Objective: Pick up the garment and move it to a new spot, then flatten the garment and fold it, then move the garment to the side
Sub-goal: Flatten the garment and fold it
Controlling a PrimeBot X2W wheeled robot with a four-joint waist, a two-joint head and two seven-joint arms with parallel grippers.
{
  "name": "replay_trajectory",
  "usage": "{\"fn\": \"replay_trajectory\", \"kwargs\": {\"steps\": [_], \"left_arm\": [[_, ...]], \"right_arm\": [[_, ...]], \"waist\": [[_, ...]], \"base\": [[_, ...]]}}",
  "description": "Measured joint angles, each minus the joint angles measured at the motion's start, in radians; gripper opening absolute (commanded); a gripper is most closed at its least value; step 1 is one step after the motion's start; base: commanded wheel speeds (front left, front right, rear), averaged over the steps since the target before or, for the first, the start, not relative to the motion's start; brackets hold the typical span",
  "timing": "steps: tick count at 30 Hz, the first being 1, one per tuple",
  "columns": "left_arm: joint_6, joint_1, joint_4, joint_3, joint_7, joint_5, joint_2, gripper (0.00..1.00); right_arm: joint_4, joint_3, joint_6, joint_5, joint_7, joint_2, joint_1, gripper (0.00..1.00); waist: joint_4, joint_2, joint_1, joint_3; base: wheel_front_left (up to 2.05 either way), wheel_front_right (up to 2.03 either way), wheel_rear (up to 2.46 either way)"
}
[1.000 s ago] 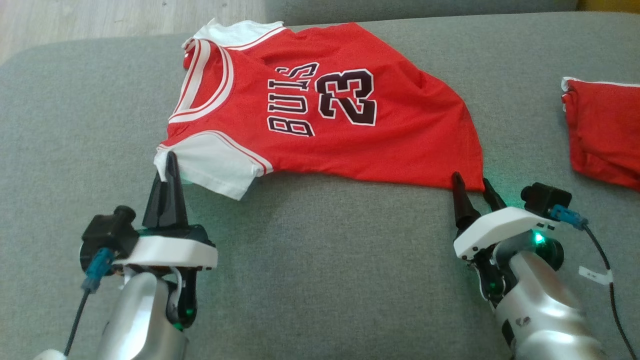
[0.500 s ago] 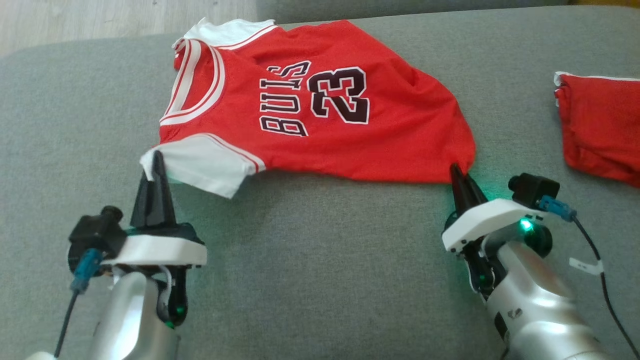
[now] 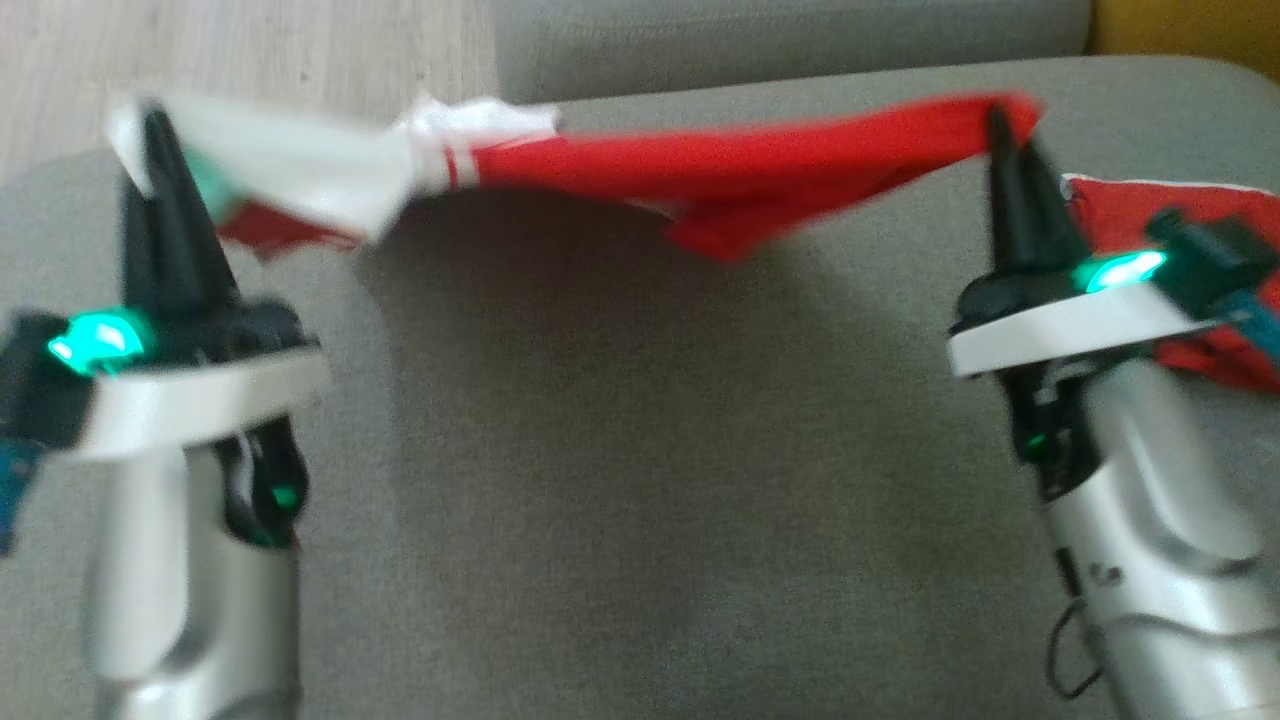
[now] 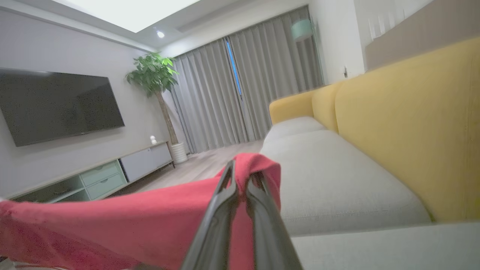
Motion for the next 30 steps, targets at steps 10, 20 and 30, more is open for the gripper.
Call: {"fn": "replay_trajectory", "kwargs": {"steps": [10, 20, 30], "left_arm": [[0.0, -0.156, -0.267, 0.025, 0.001, -0.027, 0.025, 0.0], [0.056, -0.261, -0.435, 0.061, 0.158, -0.083, 0.05, 0.0], [0.042, -0.504, -0.026, 0.056, 0.261, -0.117, 0.131, 0.0]], "right_arm": [[-0.323, -0.028, 0.0, -0.117, 0.013, -0.098, -0.033, 0.0], [-0.596, -0.156, 0.0, -0.189, 0.206, -0.106, -0.042, 0.0], [-0.342, -0.115, 0.0, -0.196, 0.305, -0.094, -0.254, 0.0]], "waist": [[-0.027, 0.0, -0.0001, -0.079], [-0.047, 0.0, -0.0002, -0.056], [-0.043, 0.0, 0.0003, 0.113]], "base": [[0.0, 0.0, 0.0], [0.0, 0.0, 0.0], [0.0, 0.0, 0.0]]}}
